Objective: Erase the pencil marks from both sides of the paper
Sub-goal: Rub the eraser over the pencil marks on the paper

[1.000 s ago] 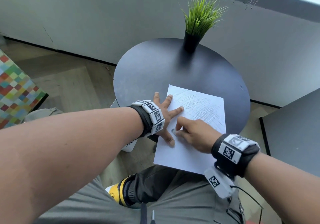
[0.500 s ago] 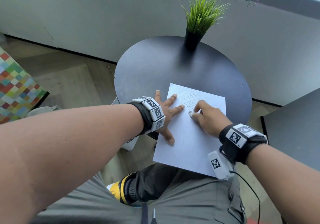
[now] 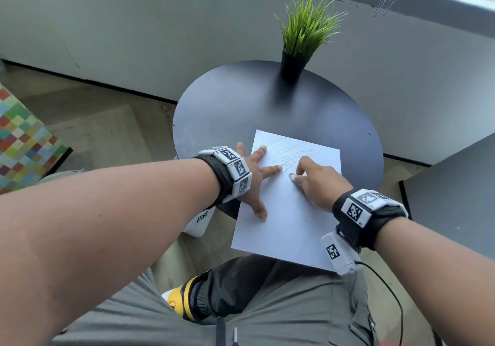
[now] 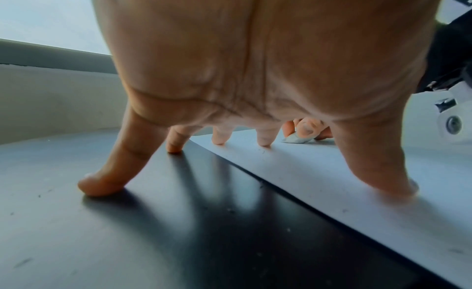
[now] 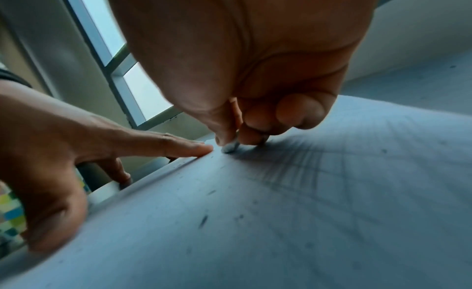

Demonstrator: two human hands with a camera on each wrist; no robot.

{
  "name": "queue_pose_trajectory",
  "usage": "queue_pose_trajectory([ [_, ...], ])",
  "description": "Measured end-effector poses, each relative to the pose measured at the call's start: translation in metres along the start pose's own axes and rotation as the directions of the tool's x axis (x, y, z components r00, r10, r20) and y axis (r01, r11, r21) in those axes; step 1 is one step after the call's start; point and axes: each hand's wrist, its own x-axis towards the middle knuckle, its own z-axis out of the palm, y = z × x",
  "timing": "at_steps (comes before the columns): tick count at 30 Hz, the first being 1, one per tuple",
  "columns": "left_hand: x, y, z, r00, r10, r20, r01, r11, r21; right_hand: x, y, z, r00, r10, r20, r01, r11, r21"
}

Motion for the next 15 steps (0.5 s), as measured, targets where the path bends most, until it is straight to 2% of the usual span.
queue_pose_trajectory([
  [5, -0.004, 0.003, 0.000, 1.000, -0.003, -0.027, 0.003, 1.000, 0.017, -0.004, -0.011, -0.002, 0.998, -0.060, -0.023, 0.056, 0.988, -0.143],
  [8, -0.005, 0.000, 0.001, 0.999, 0.004, -0.048, -0.001, 0.999, 0.053, -0.018, -0.023, 0.010, 0.975, -0.223, 0.009, 0.220, 0.957, -0.190],
  [11, -0.009, -0.001, -0.001, 0.999, 0.006, -0.033, -0.003, 0.996, 0.085, -0.034, -0.034, 0.022, 0.917, -0.380, 0.119, 0.397, 0.891, -0.220],
  [12, -0.009, -0.001, -0.002, 1.000, 0.005, -0.025, -0.003, 0.996, 0.088, -0.031, -0.032, 0.019, 0.921, -0.371, 0.121, 0.389, 0.890, -0.236],
  [15, -0.006, -0.001, -0.002, 1.000, -0.003, -0.013, 0.004, 0.997, 0.082, -0.007, -0.016, -0.002, 0.980, -0.198, 0.006, 0.194, 0.951, -0.240],
])
